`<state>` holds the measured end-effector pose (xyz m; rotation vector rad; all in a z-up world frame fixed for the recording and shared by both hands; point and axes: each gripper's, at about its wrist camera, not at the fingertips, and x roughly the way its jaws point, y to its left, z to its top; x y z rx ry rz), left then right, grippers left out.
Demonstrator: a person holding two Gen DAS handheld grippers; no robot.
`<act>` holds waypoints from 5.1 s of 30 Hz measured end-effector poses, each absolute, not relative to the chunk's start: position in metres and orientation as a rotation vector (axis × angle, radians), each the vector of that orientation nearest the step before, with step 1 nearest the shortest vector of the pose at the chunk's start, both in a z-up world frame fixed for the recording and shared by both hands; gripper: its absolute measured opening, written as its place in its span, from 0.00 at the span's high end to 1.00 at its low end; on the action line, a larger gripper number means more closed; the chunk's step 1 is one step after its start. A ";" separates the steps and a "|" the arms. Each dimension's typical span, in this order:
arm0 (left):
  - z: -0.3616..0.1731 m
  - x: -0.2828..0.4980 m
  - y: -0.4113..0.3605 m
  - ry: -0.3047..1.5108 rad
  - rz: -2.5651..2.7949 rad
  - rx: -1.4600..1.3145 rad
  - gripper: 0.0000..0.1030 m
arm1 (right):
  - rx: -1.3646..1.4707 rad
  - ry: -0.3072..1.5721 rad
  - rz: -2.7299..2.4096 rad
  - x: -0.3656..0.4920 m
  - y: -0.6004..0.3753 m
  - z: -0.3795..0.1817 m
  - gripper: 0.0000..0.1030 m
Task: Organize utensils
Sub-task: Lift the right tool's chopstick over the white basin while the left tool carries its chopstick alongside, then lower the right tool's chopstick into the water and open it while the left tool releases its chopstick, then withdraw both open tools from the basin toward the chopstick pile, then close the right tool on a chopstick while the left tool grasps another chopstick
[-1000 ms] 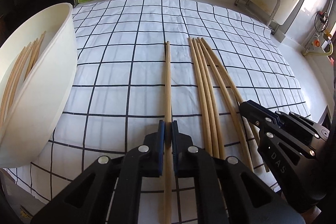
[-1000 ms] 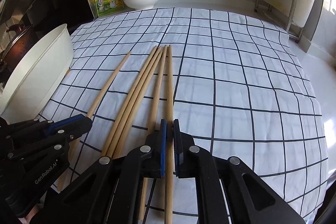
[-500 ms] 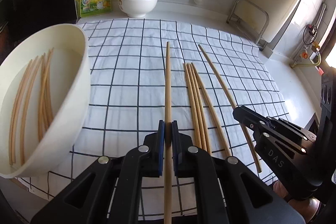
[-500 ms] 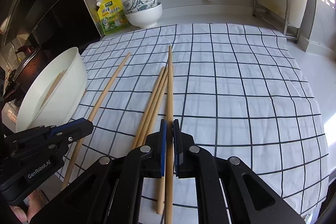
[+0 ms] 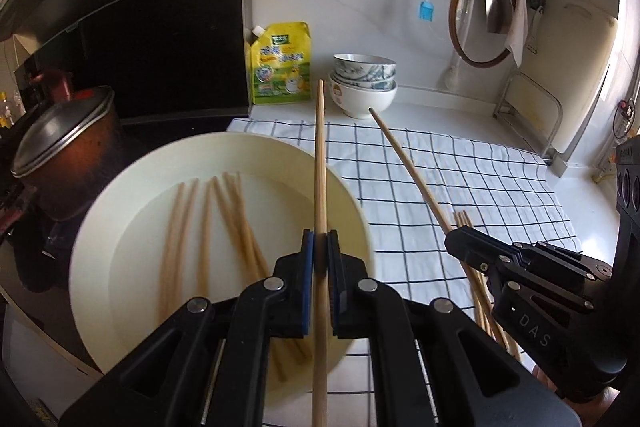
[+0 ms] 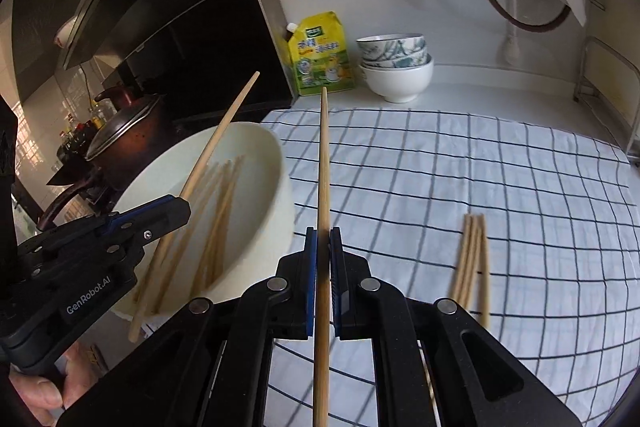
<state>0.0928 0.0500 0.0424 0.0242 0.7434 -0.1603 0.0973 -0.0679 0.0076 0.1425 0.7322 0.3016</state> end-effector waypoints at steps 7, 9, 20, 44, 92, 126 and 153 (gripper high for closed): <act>0.040 0.108 0.109 0.740 -0.092 0.018 0.93 | 0.099 0.769 0.393 0.126 -0.004 0.008 0.94; 0.035 0.114 0.122 0.756 -0.090 0.003 0.93 | 0.092 0.793 0.409 0.133 0.012 0.003 0.94; -0.004 0.140 0.161 0.868 -0.063 -0.039 0.93 | 0.060 0.910 0.416 0.157 0.052 -0.025 0.94; -0.001 0.113 0.168 0.849 -0.008 -0.082 0.49 | 0.066 0.842 0.376 0.128 0.029 -0.018 0.90; 0.007 0.045 -0.017 0.827 -0.242 0.039 0.29 | 0.130 0.786 0.012 0.016 -0.180 -0.037 0.68; -0.038 0.060 -0.050 0.952 -0.272 0.058 0.25 | 0.011 0.898 -0.056 0.047 -0.174 -0.091 0.67; -0.059 0.072 -0.082 0.997 -0.296 0.117 0.25 | 0.071 0.886 -0.107 0.029 -0.219 -0.091 0.94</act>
